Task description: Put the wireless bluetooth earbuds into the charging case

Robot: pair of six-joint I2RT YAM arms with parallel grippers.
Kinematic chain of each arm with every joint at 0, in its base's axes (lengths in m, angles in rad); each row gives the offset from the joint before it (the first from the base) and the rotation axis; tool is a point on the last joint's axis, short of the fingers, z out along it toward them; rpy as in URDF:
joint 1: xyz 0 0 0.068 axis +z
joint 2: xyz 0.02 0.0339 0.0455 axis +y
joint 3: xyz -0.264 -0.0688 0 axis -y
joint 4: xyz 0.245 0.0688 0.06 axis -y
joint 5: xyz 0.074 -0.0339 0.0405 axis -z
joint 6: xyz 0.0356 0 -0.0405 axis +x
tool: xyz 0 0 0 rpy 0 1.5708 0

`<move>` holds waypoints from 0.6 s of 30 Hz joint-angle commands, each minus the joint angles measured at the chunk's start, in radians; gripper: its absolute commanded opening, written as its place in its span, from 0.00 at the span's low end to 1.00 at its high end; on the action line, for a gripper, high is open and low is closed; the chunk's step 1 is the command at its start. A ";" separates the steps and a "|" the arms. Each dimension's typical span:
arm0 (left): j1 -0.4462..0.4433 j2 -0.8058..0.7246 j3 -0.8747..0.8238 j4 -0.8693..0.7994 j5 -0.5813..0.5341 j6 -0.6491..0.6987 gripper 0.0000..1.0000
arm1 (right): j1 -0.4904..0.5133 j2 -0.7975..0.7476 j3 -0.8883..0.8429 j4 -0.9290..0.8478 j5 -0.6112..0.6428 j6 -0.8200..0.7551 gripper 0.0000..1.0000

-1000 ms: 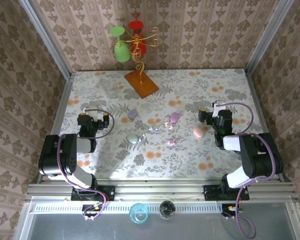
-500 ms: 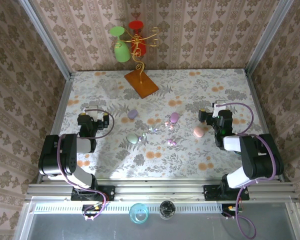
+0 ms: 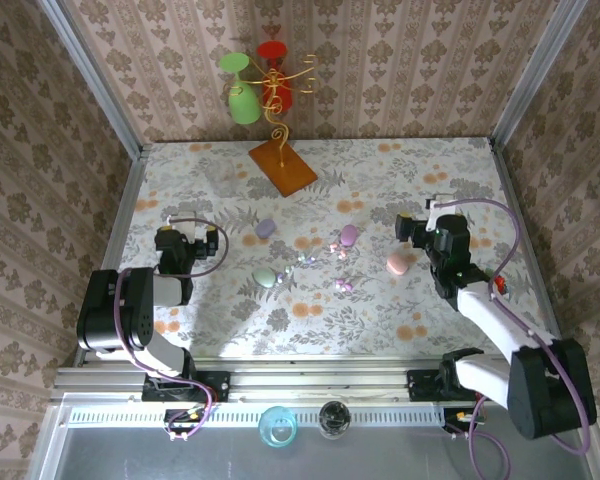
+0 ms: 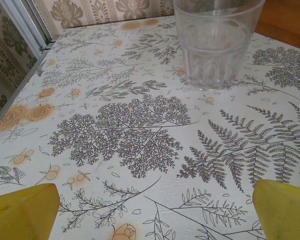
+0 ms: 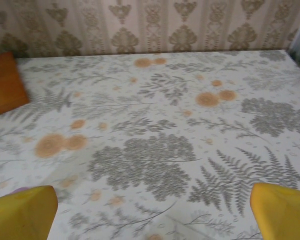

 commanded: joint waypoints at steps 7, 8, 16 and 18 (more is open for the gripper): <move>-0.005 0.004 0.024 0.002 0.003 0.002 1.00 | 0.299 -0.078 0.084 -0.296 -0.060 0.065 1.00; -0.005 0.004 0.024 0.002 0.003 0.002 1.00 | 0.336 -0.067 0.093 -0.299 -0.069 0.061 1.00; -0.005 0.004 0.024 0.002 0.003 0.002 1.00 | 0.596 0.247 0.309 -0.307 -0.092 0.073 1.00; -0.005 0.005 0.024 0.002 0.003 0.002 1.00 | 0.644 0.355 0.383 -0.313 -0.098 0.066 1.00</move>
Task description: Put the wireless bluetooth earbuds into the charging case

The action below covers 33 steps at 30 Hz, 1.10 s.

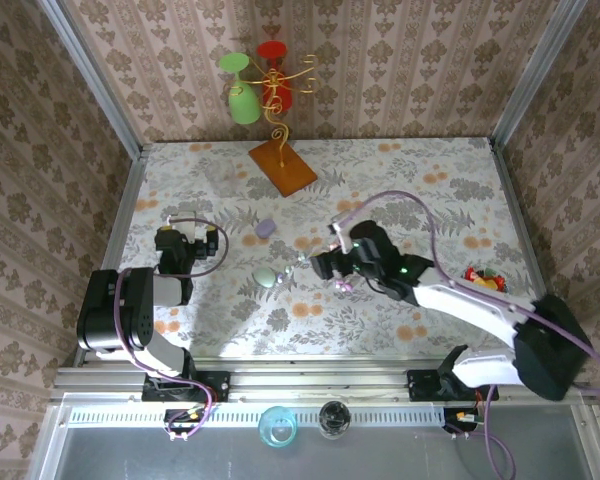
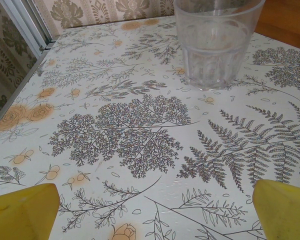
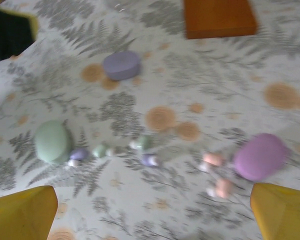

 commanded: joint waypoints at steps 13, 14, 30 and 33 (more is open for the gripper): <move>0.002 0.006 0.026 -0.001 0.007 -0.001 1.00 | 0.191 0.574 0.484 -0.243 -0.090 -0.069 0.90; 0.000 0.004 0.025 -0.001 0.008 -0.002 1.00 | 0.192 0.596 0.506 -0.262 -0.093 -0.076 0.88; -0.005 0.005 0.025 0.000 0.000 0.002 1.00 | 0.173 0.808 0.733 -0.414 -0.103 -0.141 0.61; -0.004 0.005 0.026 0.001 0.000 0.002 1.00 | 0.170 0.819 0.743 -0.414 -0.109 -0.141 0.57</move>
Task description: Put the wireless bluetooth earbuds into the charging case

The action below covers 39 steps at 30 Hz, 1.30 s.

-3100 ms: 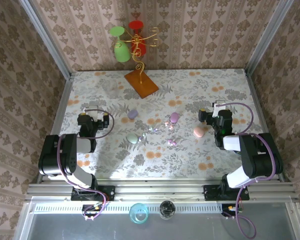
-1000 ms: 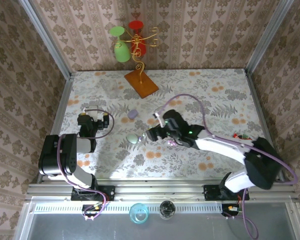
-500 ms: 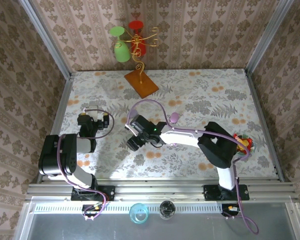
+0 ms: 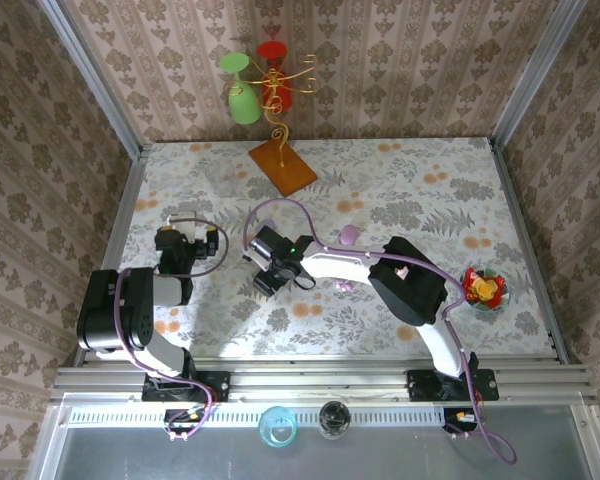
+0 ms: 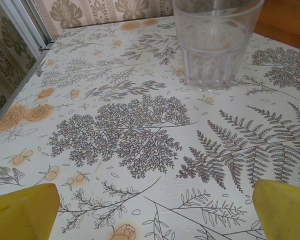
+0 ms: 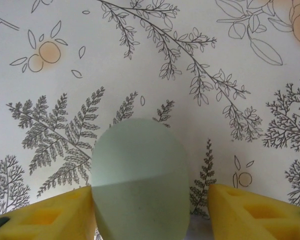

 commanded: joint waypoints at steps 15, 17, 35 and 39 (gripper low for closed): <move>0.000 0.005 0.029 -0.008 -0.002 -0.004 1.00 | -0.026 -0.095 -0.051 0.021 -0.026 -0.057 0.43; -0.005 0.002 0.024 0.000 -0.023 -0.001 1.00 | -0.040 -0.156 -0.098 0.052 -0.038 -0.082 0.43; -0.475 -0.370 0.087 -0.388 0.026 0.293 1.00 | -0.279 -0.635 -0.367 -0.021 -0.294 -0.334 0.38; -0.571 -0.402 0.098 -0.464 0.296 0.289 1.00 | -0.289 -0.694 -0.353 -0.103 -0.319 -0.398 0.37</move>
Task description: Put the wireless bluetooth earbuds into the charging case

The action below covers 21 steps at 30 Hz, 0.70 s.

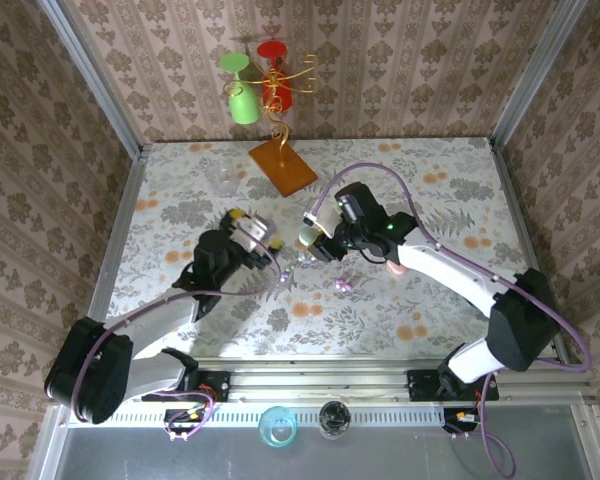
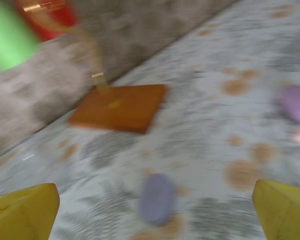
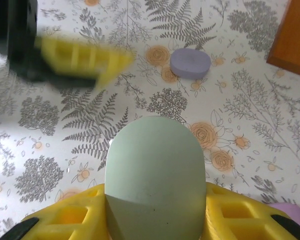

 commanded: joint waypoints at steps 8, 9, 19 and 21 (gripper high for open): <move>-0.082 -0.043 0.017 -0.051 0.700 -0.108 1.00 | -0.005 -0.120 0.046 -0.281 -0.190 -0.181 0.34; -0.083 -0.036 0.020 -0.026 0.738 -0.133 0.99 | -0.005 -0.124 0.050 -0.294 -0.221 -0.187 0.34; -0.097 -0.006 0.076 -0.003 0.949 -0.252 0.79 | -0.003 -0.144 0.044 -0.330 -0.350 -0.233 0.31; -0.105 0.002 0.079 0.023 0.974 -0.277 0.76 | -0.003 -0.139 0.048 -0.348 -0.356 -0.242 0.31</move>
